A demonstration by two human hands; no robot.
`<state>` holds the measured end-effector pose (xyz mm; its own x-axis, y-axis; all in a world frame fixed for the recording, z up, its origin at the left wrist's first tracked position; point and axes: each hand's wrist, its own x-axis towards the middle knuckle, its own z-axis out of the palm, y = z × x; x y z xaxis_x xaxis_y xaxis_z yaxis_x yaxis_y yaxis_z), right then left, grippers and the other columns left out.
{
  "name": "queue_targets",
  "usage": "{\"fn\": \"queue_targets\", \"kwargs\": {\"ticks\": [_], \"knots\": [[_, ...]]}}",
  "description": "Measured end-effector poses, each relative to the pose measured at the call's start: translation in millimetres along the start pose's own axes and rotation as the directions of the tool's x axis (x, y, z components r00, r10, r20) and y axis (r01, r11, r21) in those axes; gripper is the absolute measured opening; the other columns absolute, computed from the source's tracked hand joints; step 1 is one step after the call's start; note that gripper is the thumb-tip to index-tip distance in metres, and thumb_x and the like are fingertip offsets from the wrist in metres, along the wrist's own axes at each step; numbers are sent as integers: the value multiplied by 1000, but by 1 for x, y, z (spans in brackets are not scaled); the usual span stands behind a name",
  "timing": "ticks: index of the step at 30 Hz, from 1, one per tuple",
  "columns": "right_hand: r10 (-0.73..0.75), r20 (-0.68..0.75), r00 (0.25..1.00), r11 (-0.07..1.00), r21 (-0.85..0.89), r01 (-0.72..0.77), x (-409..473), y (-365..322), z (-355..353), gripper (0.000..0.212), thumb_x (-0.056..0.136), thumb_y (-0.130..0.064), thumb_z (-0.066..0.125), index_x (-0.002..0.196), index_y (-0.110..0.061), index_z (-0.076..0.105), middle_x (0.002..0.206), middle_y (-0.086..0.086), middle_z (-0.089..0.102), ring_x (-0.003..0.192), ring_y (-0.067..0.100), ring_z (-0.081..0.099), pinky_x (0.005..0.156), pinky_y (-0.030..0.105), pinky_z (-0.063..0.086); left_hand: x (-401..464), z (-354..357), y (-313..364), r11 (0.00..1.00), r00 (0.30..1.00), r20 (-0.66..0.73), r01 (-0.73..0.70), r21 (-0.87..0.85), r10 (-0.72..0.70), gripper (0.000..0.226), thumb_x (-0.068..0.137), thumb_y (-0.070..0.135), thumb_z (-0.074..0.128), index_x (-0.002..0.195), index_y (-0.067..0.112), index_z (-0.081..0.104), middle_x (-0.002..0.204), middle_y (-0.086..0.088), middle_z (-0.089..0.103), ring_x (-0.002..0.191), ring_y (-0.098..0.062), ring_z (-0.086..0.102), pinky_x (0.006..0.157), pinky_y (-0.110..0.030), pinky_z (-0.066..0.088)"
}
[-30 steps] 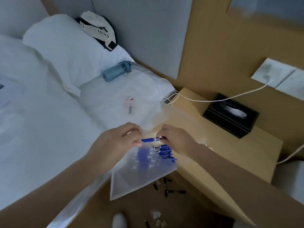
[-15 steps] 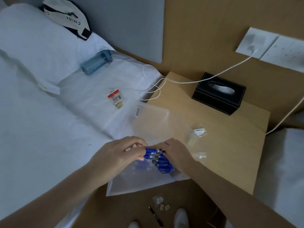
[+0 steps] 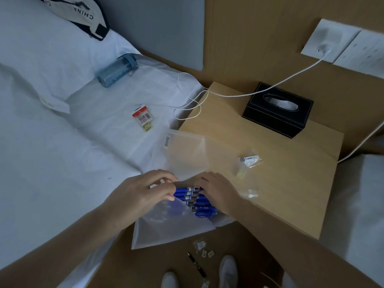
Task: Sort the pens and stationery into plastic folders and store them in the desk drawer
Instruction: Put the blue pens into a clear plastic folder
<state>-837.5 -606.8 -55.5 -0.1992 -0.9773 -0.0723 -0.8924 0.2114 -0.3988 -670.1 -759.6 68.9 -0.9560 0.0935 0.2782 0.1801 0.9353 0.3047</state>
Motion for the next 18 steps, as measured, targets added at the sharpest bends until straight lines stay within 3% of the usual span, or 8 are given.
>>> {"fn": "queue_targets", "kwargs": {"ticks": [2, 5, 9, 14, 18], "knots": [[-4, -57, 998, 1000, 21, 5, -5, 4, -4, 35, 60, 0, 81, 91, -13, 69, 86, 3, 65, 72, 22, 62, 63, 29, 49, -3, 2, -3, 1000, 1000, -7, 22, -10, -22, 8, 90, 33, 48, 89, 25, 49, 104, 2, 60, 81, -6, 58, 54, -19, 53], [7, -67, 998, 995, 99, -1, -14, 9, -7, 33, 67, -2, 76, 97, -10, 68, 90, 6, 65, 77, 26, 62, 67, 33, 48, -6, 8, -6, 999, 1000, -11, 28, 21, -27, 20, 97, 39, 37, 88, 25, 48, 107, 6, 53, 81, -5, 59, 54, -16, 51], [91, -118, 989, 988, 133, -75, -27, 15, -12, 30, 77, -8, 70, 107, -11, 66, 101, 6, 64, 90, 23, 58, 78, 28, 37, -8, 19, -9, 999, 999, -23, 36, 23, -36, 26, 100, 41, 30, 88, 26, 48, 104, 8, 53, 77, -4, 56, 56, -8, 41], [211, -195, 958, 971, 156, -182, -55, 8, -8, 30, 71, -15, 69, 100, -14, 68, 96, 3, 65, 84, 25, 63, 73, 33, 50, -25, 47, -15, 997, 998, -16, 64, -52, -65, 29, 100, 46, 28, 90, 28, 48, 102, 10, 52, 67, -5, 62, 54, -15, 49], [371, -278, 886, 925, 193, -327, -82, -22, 6, 35, 70, -8, 76, 103, -14, 69, 99, 3, 67, 90, 27, 63, 77, 34, 49, -45, 67, -12, 988, 997, -17, 74, -137, -77, 28, 96, 50, 35, 87, 27, 48, 101, 15, 48, 67, -3, 61, 55, -17, 52]]}}
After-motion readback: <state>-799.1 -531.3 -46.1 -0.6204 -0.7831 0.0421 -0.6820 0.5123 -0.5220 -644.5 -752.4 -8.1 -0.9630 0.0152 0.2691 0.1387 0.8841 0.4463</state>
